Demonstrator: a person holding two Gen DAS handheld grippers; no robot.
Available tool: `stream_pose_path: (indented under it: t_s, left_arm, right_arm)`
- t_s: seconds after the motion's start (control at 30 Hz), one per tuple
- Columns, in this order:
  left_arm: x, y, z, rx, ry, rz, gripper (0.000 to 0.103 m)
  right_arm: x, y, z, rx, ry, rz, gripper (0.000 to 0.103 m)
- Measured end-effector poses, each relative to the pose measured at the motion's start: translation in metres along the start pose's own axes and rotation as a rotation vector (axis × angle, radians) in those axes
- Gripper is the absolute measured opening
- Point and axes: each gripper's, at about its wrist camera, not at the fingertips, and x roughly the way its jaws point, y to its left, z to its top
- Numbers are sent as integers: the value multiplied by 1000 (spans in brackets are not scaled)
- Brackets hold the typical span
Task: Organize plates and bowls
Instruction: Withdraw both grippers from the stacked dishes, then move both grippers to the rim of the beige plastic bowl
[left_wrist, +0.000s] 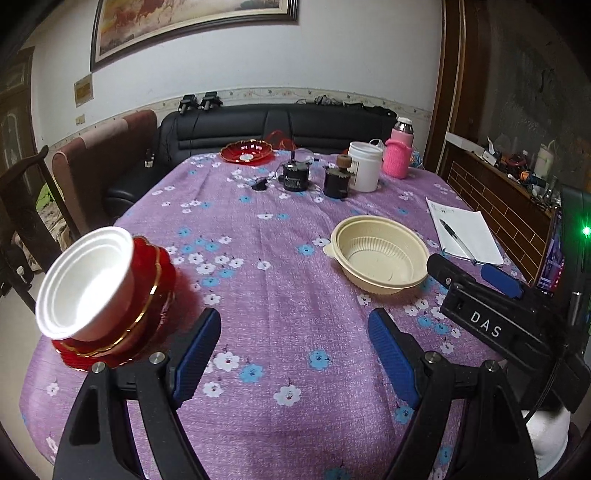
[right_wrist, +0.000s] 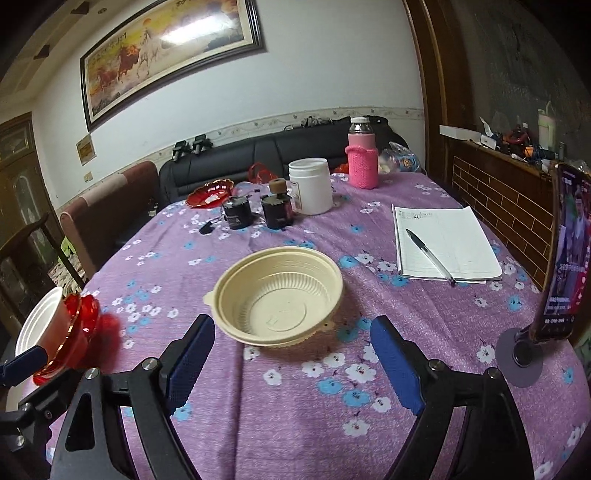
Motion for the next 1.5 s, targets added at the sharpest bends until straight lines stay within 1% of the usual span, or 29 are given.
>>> stream_pose_path:
  t_s: [0.23,0.5,0.73,0.9,1.07,1.2,1.3,1.4,1.5]
  left_arm:
    - [30,-3,9,-19,31,5,81]
    - [59,4,26,-68,50,4,81]
    - [91,3,38,-94,81,-4,81]
    - [113,-5,46,-97,98,-13,81]
    - [141,-16,52,-107,125,-25,81]
    - [163,-22,55,-136,162,-42,81]
    - [176,-25,53,-147,182,-58,81]
    - [182,-26,51,-139,193,-69,81]
    - [185,-26,51,-133,180,-78,81]
  right_arm:
    - [27,-1,9,-21,39,-6,89]
    - [50,4,20,-55,51,-22,89]
    - [75,1,32,-80,59,-57,89]
    - [91,-11,33,-52,70,-61,89]
    - [111,-28,27,-17,143,-46,89]
    - [115,-40,25,17,160,-54,89]
    - [120,-50,24,50,181,-54,86]
    - [122,-55,23,69,195,-56,76]
    - [124,-55,22,72,203,-50,73]
